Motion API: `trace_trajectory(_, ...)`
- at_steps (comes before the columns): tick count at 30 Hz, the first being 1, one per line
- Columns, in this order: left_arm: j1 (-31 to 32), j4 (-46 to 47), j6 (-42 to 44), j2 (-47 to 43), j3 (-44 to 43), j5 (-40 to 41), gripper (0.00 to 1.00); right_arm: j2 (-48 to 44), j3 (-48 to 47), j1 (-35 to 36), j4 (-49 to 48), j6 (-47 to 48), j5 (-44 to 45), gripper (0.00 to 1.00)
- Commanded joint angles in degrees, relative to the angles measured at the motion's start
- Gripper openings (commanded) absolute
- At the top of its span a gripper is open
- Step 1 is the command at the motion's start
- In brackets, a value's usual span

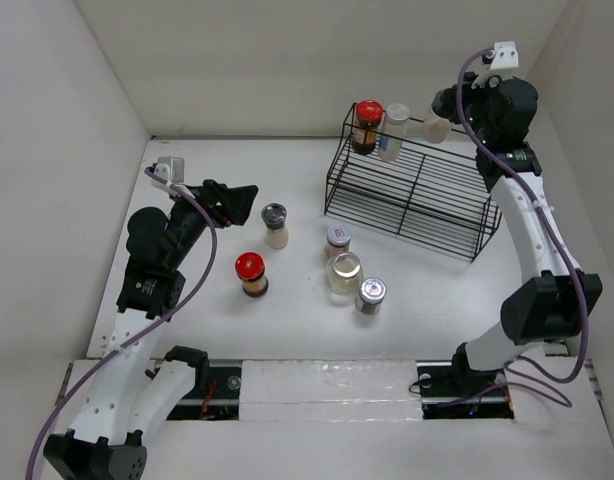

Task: Organize the condiment bottles

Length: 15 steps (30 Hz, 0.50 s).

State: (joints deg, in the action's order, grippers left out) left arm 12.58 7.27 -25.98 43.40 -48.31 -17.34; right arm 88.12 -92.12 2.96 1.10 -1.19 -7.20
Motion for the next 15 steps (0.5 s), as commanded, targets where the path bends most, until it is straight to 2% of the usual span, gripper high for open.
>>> trace_trajectory(1,-0.19,2.66,0.75,-0.24,-0.11,-1.38,0.88,0.99,-4.65,-1.37,-0.23,-1.18,-2.11,0.11)
trace_trajectory(10,-0.19,2.66,0.75,-0.24,-0.64,-0.76,0.88,5.74,-5.79,-1.91,-0.75,-1.18,-2.20,0.11)
trace_trajectory(15,-0.19,2.66,0.75,0.28,-0.64,-0.76,0.88,9.52,-10.27,-1.91,-0.67,-1.18,-3.08,0.11)
